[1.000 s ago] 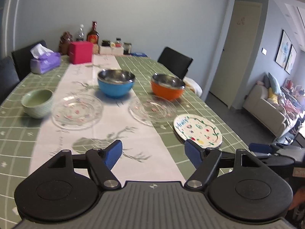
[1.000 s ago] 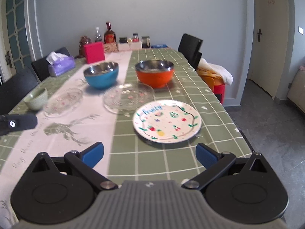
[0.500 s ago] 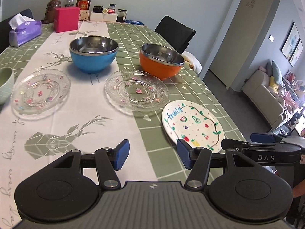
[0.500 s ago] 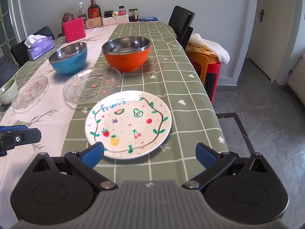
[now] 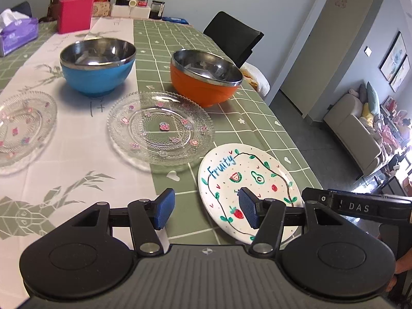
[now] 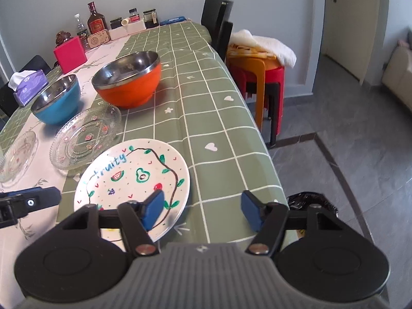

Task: Organize plates and bowls
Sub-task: 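Move both grippers to the white Fruity plate rim and pinch it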

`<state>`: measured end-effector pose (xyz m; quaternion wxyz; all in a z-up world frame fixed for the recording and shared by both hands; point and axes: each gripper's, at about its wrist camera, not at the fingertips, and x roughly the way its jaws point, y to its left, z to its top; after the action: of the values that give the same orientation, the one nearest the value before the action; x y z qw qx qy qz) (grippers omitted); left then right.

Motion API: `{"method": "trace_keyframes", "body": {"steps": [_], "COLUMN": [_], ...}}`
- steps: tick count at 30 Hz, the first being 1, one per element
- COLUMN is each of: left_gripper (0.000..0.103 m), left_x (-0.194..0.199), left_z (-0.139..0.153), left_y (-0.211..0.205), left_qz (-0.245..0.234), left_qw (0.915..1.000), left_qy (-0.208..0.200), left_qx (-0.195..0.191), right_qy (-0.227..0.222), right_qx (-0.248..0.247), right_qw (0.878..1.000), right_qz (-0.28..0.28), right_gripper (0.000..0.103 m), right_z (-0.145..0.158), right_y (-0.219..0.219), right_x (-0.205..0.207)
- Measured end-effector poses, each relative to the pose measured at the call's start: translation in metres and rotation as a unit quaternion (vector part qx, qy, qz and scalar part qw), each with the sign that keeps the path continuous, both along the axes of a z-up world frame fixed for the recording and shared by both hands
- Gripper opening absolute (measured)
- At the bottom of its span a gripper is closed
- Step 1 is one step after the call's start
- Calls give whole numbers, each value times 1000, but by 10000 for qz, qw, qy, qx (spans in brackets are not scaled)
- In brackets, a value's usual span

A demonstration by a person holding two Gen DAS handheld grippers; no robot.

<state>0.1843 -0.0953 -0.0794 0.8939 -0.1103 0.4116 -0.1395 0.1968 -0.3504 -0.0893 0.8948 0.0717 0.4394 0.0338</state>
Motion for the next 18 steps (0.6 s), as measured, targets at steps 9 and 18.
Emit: {"method": "trace_keyframes", "body": {"steps": [9,18], "left_gripper": [67,63], "left_x": [16,21], "left_z": [-18,-24], "left_y": [1,1], "left_qz": [55,20], "left_qw": [9990,9979], "left_qy": [365,458], "left_qx": [-269,-448], "right_qy": [211,260], "right_qx": [597,735], "right_qw": [9980,9968], "right_qz": [37,158], "right_gripper": [48,42], "right_z": [-9,-18], "right_y": [-5,2], "right_x": [5,13]}}
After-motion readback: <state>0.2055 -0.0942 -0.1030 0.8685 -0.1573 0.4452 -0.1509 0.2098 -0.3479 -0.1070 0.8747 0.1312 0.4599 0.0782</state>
